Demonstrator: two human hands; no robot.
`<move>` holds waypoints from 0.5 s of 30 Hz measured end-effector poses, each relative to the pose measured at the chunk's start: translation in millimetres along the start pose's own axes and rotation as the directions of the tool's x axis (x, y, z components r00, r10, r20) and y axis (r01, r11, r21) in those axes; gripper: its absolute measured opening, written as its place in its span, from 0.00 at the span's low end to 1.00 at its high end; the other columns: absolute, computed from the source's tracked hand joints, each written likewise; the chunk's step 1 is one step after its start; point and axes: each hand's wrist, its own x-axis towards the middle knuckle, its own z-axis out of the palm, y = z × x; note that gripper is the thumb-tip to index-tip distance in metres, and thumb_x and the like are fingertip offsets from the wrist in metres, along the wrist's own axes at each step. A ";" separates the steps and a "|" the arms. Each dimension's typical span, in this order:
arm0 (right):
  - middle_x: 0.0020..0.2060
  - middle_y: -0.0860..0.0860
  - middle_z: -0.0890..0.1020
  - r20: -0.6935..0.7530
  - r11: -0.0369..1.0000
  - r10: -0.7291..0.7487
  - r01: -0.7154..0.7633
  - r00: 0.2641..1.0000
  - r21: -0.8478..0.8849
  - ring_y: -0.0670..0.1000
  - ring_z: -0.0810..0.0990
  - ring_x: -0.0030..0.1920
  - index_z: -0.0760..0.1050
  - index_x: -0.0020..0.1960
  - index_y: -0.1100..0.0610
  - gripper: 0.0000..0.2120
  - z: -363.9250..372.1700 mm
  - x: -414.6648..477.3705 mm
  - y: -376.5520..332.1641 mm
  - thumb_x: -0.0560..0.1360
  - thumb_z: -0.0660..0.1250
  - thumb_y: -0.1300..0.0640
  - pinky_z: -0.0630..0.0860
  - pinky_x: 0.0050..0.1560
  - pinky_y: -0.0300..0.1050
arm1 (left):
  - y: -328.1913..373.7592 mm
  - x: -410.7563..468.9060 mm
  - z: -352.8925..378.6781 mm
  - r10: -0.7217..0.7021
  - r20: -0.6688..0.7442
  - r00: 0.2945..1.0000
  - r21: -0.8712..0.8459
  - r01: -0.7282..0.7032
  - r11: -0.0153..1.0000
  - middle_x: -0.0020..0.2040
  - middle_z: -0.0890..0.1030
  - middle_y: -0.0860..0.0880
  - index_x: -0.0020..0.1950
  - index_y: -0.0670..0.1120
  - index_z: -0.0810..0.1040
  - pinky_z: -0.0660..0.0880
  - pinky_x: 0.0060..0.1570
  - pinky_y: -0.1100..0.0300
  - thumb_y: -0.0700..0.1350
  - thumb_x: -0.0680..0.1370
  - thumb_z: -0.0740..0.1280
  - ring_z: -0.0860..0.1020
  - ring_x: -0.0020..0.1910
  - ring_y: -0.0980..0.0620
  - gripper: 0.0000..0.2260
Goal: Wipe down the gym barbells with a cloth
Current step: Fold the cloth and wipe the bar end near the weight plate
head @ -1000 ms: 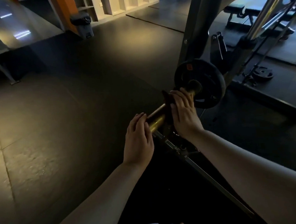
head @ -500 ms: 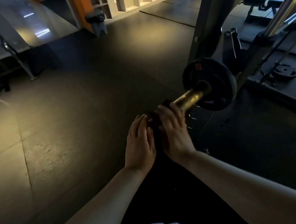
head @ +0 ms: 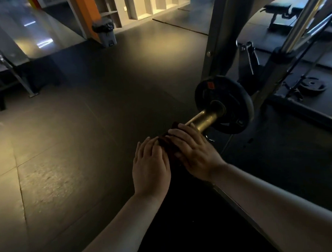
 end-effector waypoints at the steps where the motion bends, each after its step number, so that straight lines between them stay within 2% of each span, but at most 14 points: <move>1: 0.75 0.53 0.71 0.024 0.999 0.003 -0.002 1.000 -0.045 0.58 0.62 0.79 0.65 0.77 0.55 0.22 -8.9 6.3 17.4 0.86 0.52 0.48 0.56 0.79 0.63 | -0.4 0.6 -0.4 0.018 -0.010 1.000 0.016 -0.018 1.000 0.66 0.80 0.42 0.68 0.40 0.77 0.68 0.74 0.44 0.47 0.82 0.56 0.73 0.71 0.45 0.20; 2: 0.74 0.53 0.72 0.026 0.995 0.070 -0.069 0.997 -0.066 0.57 0.62 0.78 0.67 0.76 0.55 0.23 -18.7 12.8 31.7 0.86 0.51 0.47 0.51 0.81 0.61 | -0.1 2.4 -1.2 0.038 -0.007 0.999 0.038 -0.038 0.999 0.66 0.80 0.42 0.68 0.40 0.77 0.67 0.75 0.44 0.47 0.82 0.56 0.73 0.71 0.45 0.19; 4: 0.73 0.52 0.72 -0.019 0.954 0.293 -0.294 0.956 -0.054 0.54 0.58 0.79 0.67 0.76 0.55 0.24 -29.4 19.0 45.6 0.85 0.49 0.47 0.42 0.82 0.54 | 4.0 7.7 -3.4 0.106 0.000 0.994 0.093 -0.106 0.990 0.65 0.80 0.42 0.67 0.40 0.78 0.65 0.75 0.43 0.46 0.83 0.57 0.73 0.72 0.44 0.18; 6: 0.78 0.51 0.65 -0.036 0.902 0.432 -0.432 0.901 -0.005 0.53 0.50 0.82 0.62 0.79 0.55 0.26 -23.1 12.0 38.5 0.84 0.48 0.46 0.43 0.82 0.58 | 8.5 13.7 -1.9 0.156 0.001 0.988 0.105 -0.155 0.982 0.65 0.80 0.43 0.67 0.41 0.78 0.65 0.76 0.44 0.46 0.84 0.57 0.73 0.72 0.45 0.17; 8: 0.81 0.51 0.58 -0.029 0.919 0.394 -0.393 0.919 0.043 0.55 0.45 0.83 0.56 0.82 0.54 0.27 -9.3 -6.6 26.0 0.84 0.52 0.48 0.51 0.80 0.65 | 9.1 17.7 1.9 0.148 -0.013 0.989 0.083 -0.147 0.986 0.65 0.81 0.44 0.67 0.42 0.78 0.66 0.75 0.45 0.48 0.84 0.55 0.73 0.72 0.47 0.18; 10: 0.81 0.50 0.56 -0.044 0.941 0.332 -0.328 0.942 0.081 0.57 0.48 0.82 0.54 0.82 0.53 0.28 -2.0 -22.3 23.5 0.84 0.56 0.51 0.57 0.78 0.66 | 6.8 18.1 6.0 0.150 -0.037 0.988 0.094 -0.146 0.985 0.65 0.81 0.45 0.67 0.42 0.78 0.68 0.74 0.46 0.49 0.85 0.52 0.74 0.71 0.48 0.21; 14: 0.75 0.50 0.66 0.060 0.912 0.398 -0.402 0.915 0.084 0.51 0.54 0.78 0.63 0.78 0.53 0.25 -32.5 10.1 58.4 0.84 0.49 0.46 0.54 0.79 0.51 | 2.5 16.7 13.1 0.186 -0.077 0.980 0.117 -0.176 0.977 0.65 0.81 0.44 0.68 0.42 0.78 0.72 0.70 0.47 0.48 0.85 0.52 0.76 0.69 0.47 0.20; 15: 0.73 0.50 0.69 0.080 0.900 0.420 -0.426 0.904 0.089 0.50 0.56 0.76 0.67 0.76 0.54 0.24 -41.3 22.8 68.1 0.84 0.49 0.46 0.54 0.79 0.51 | 2.1 16.9 13.7 0.180 -0.090 0.980 0.110 -0.170 0.979 0.64 0.81 0.44 0.67 0.41 0.78 0.73 0.69 0.46 0.48 0.85 0.53 0.77 0.68 0.47 0.20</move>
